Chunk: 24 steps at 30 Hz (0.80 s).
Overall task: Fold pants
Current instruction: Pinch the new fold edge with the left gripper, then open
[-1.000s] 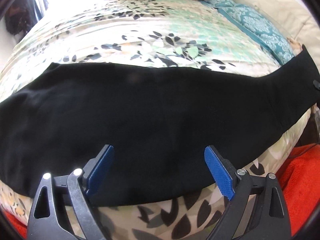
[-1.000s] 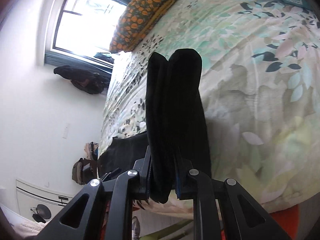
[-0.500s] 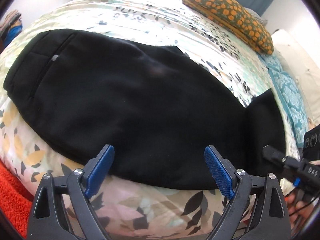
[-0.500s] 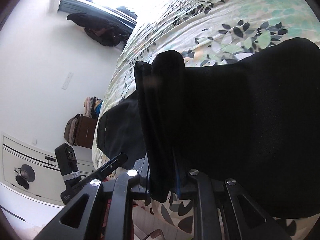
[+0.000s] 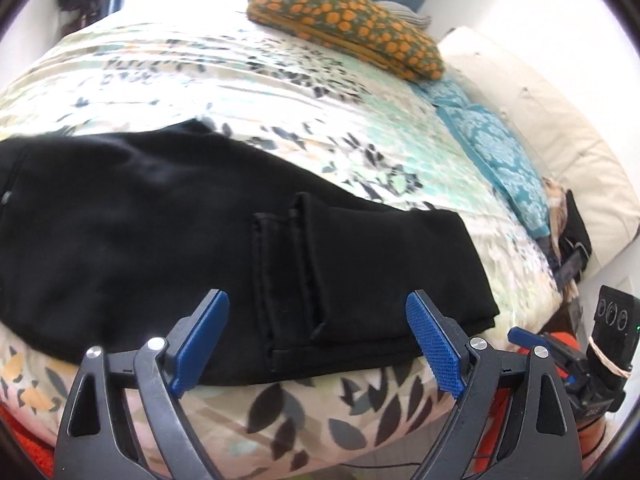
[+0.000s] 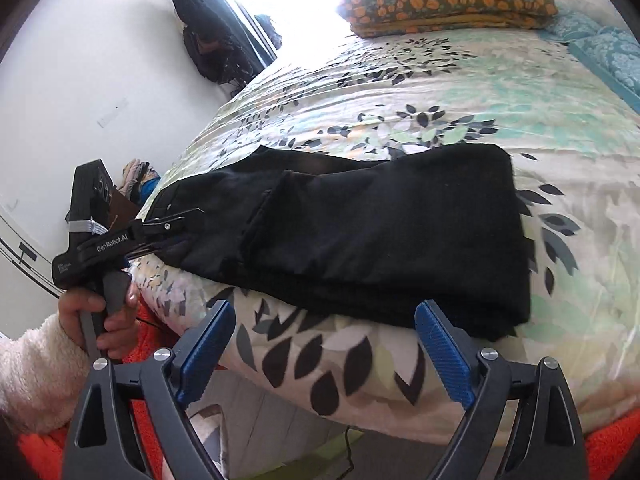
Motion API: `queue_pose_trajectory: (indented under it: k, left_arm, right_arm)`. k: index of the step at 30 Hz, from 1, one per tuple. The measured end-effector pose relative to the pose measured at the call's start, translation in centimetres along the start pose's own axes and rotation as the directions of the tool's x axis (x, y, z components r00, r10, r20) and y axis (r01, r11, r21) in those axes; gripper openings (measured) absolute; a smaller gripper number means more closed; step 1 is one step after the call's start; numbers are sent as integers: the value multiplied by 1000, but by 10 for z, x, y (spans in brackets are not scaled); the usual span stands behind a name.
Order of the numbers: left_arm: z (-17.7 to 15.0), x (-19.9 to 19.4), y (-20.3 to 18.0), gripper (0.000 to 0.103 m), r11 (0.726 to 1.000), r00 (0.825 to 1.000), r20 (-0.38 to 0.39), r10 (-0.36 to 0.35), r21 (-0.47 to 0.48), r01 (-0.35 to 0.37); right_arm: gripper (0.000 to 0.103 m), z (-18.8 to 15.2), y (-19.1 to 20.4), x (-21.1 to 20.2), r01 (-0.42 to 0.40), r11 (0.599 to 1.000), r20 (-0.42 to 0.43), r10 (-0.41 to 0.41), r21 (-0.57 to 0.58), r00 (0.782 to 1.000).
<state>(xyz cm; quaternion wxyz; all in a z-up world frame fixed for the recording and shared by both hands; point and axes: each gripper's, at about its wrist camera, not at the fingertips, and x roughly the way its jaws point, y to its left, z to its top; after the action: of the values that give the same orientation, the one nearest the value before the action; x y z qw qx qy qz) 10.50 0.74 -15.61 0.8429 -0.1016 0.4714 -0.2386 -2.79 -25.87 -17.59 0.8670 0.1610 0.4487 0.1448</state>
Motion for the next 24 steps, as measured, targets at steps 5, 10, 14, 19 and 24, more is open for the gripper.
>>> queue_pose_trajectory:
  k: [5,10,14,19,24]
  left_arm:
    - [7,41,-30,41,991,990,-116,83,113,-70]
    - [3,64,-16,40,981,963,-190,192,56,-184]
    - [1,59,-10,4,987,968,-195,158,-10,-163]
    - [5,15,-21,2,991,983,-124,133,24,-131]
    - [-4,3,4,3,981,973,-129,192,42,-189]
  right_arm:
    - [91,0,-14,-11,-4,999,36,2,46,999]
    - [91,7,-5,-16,-15,1000,77,16,-14,997]
    - [91,7,-1,-22,-15,1000,87,17,-21,996]
    - [91,9,-4,-36,45,999,153,-41,-24,987]
    - [91,22,-19,-18,180,984,110,-179,7,978]
